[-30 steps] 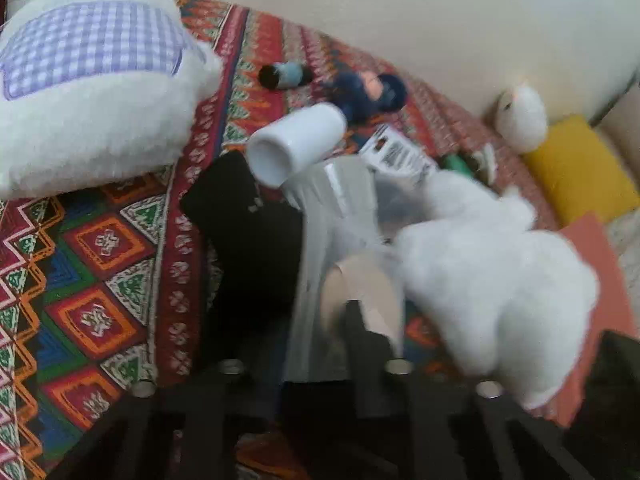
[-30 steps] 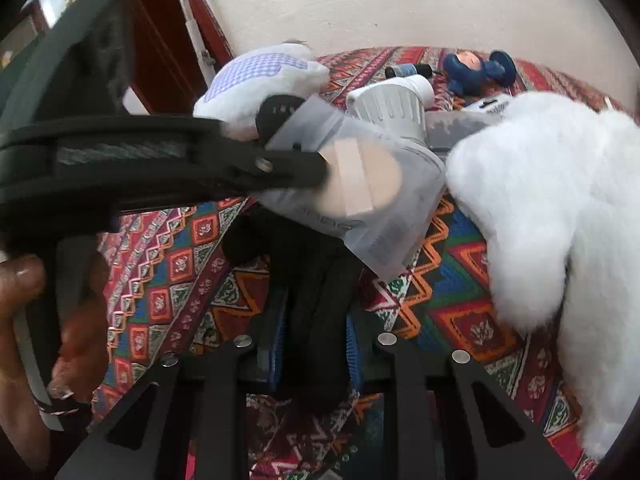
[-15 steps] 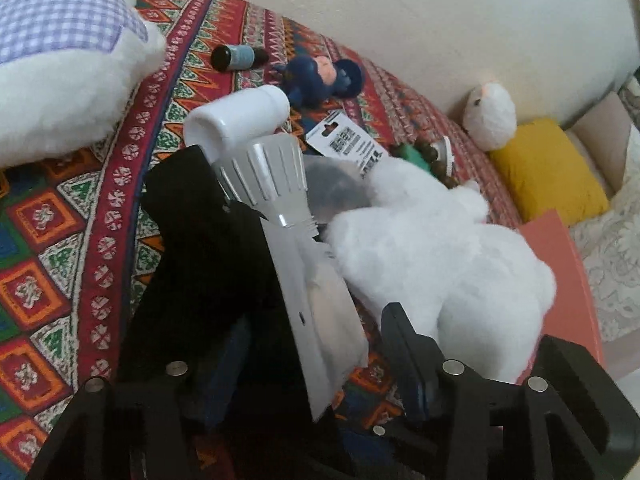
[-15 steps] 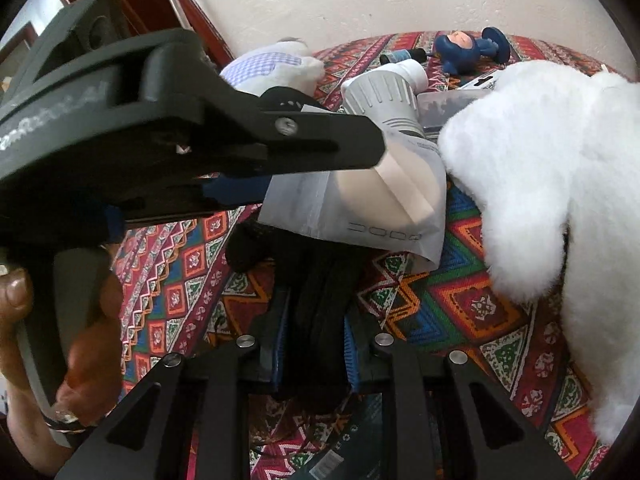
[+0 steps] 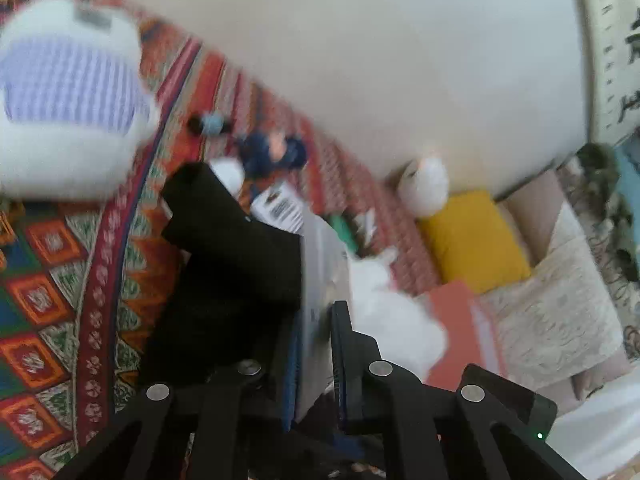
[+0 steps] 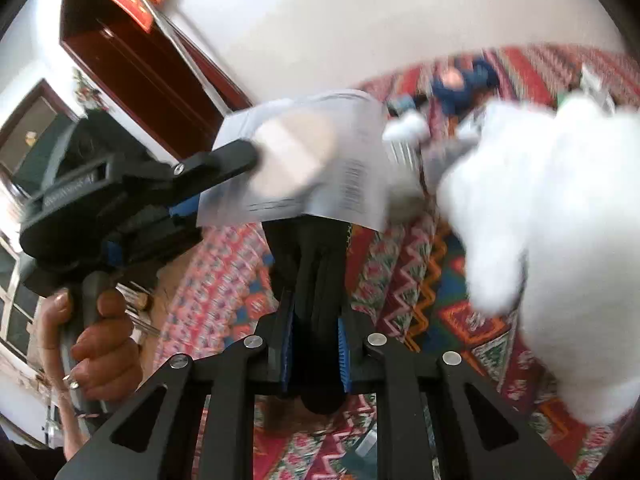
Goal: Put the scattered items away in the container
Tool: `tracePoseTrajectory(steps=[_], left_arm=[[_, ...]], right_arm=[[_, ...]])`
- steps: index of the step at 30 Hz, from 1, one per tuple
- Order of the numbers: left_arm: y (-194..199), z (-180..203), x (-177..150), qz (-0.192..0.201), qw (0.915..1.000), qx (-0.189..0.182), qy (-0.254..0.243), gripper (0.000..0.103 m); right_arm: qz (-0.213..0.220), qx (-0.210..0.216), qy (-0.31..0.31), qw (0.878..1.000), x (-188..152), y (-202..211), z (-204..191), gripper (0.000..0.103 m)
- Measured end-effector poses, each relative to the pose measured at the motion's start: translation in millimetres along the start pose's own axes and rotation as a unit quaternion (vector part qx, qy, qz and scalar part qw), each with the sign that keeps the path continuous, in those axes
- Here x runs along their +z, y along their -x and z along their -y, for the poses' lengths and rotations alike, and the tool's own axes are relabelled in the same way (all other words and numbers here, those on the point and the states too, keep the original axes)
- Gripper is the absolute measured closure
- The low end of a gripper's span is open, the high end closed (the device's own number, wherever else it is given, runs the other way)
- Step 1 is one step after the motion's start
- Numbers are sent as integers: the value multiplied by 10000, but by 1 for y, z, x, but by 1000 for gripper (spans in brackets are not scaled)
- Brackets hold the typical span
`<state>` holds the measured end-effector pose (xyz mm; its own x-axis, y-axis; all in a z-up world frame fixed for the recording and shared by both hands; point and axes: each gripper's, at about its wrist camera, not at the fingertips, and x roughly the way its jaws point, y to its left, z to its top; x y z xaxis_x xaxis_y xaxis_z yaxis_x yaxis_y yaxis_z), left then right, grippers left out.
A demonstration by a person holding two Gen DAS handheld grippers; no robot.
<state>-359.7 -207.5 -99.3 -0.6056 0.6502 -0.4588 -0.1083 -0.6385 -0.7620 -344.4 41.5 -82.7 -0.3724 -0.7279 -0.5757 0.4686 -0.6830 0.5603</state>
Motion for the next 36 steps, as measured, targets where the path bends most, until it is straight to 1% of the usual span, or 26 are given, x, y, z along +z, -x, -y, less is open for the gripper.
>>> tracePoseTrajectory(steps=[3, 4, 7, 11, 15, 16, 18, 20, 21, 22, 23, 24, 25, 26, 27, 28, 32, 33, 36], left_arm=[[21, 21, 3, 190, 9995, -227, -142, 96], [23, 31, 1, 203, 9991, -283, -222, 99], [29, 60, -4, 244, 9976, -453, -463, 99], [37, 98, -10, 297, 9942, -678, -783, 99], [45, 136, -16, 350, 9892, -903, -1102, 99], [42, 145, -19, 331, 9882, -938, -1165, 99], [25, 156, -29, 191, 9883, -891, -1226, 99], [9, 160, -39, 51, 9888, -706, -1317, 98], [0, 160, -45, -16, 9888, -505, -1404, 98], [-11, 157, -51, -125, 9886, -262, -1476, 92], [-25, 150, -59, -303, 9879, 48, -1520, 84], [-35, 143, -66, -429, 9863, 325, -1559, 65], [-41, 134, -73, -460, 9840, 598, -1612, 46], [-47, 121, -83, -475, 9797, 956, -1694, 41], [-51, 107, -92, -501, 9757, 1269, -1717, 39], [-54, 91, -98, -535, 9746, 1455, -1618, 39], [-64, 44, -106, -581, 9752, 1837, -1090, 39], [-67, 38, -105, -578, 9740, 1926, -1042, 39], [-77, 40, -107, -593, 9724, 1951, -1132, 39]], right_arm=[[425, -244, 320, 9983, 10, 32, -18, 85], [579, -338, 420, 9969, 12, 43, -23, 85], [1091, -588, 607, 9904, 16, 82, -31, 85], [1689, -709, 606, 9812, 22, 141, -35, 85], [2176, -806, 474, 9715, 17, 206, -27, 85], [2277, -819, 436, 9693, 15, 220, -26, 85], [2483, -842, 356, 9644, 10, 249, -23, 85], [2711, -867, 300, 9582, 5, 278, -20, 85], [2814, -890, 285, 9550, 3, 292, -18, 85], [2900, -921, 277, 9522, 1, 305, -18, 85], [2987, -953, 269, 9492, 0, 318, -18, 85], [3073, -978, 254, 9462, -3, 332, -17, 85], [3149, -988, 224, 9437, -5, 346, -14, 85], [3197, -1008, 205, 9419, -7, 356, -11, 85], [3245, -1053, 190, 9398, -8, 364, -8, 85], [3285, -1095, 173, 9380, -9, 370, -5, 85], [3334, -1159, 28, 9356, -13, 383, 13, 85], [3327, -1165, -6, 9358, -14, 382, 17, 85], [3300, -1185, -72, 9365, -13, 379, 26, 85]])
